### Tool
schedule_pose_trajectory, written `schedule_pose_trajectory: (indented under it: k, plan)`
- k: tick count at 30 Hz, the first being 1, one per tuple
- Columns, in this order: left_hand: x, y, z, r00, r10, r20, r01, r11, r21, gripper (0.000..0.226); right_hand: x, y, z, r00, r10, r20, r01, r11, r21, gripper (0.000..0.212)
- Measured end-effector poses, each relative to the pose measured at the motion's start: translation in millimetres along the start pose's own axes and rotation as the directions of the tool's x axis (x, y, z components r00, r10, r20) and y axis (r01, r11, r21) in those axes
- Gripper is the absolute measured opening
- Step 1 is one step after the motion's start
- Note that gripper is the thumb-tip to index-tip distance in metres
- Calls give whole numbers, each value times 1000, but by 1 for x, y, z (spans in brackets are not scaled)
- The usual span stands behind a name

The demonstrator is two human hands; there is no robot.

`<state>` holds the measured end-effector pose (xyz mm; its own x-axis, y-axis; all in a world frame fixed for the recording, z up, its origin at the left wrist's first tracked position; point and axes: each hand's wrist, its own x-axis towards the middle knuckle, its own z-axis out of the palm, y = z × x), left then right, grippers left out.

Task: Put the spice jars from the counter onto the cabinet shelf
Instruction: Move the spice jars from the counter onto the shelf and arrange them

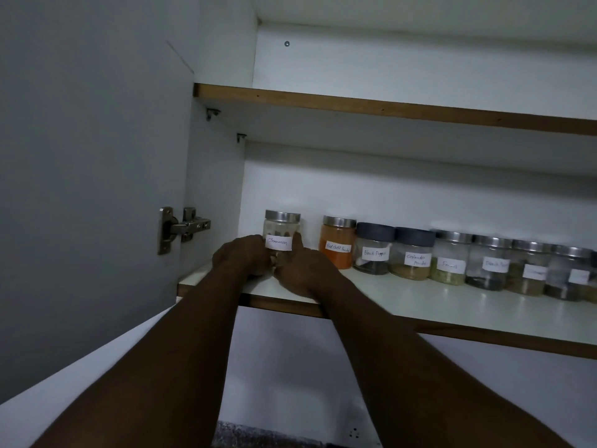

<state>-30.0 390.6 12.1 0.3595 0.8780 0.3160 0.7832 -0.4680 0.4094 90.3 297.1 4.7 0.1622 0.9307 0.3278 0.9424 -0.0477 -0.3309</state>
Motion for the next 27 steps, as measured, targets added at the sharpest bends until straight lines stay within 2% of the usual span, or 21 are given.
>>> schedule_pose_trajectory:
  k: [7, 10, 14, 23, 27]
  plan:
    - [34, 17, 18, 983, 91, 158, -116, 980, 160, 64, 4, 6, 4, 987, 156, -40, -155, 988, 28, 93]
    - [45, 21, 22, 974, 110, 198, -148, 970, 191, 75, 3, 4, 3, 975, 201, -95, -201, 980, 12, 68]
    - [61, 21, 33, 972, 130, 193, -173, 959, 226, 76, 2, 7, 3, 989, 123, -85, -122, 992, 13, 44]
    - [71, 25, 36, 964, 147, 220, -191, 962, 193, 69, -3, 5, 1, 989, 108, -105, -105, 994, 40, 37]
    - [65, 27, 33, 973, 106, 205, -142, 976, 166, 68, -4, 4, -2, 987, 142, -74, -138, 989, 54, 38]
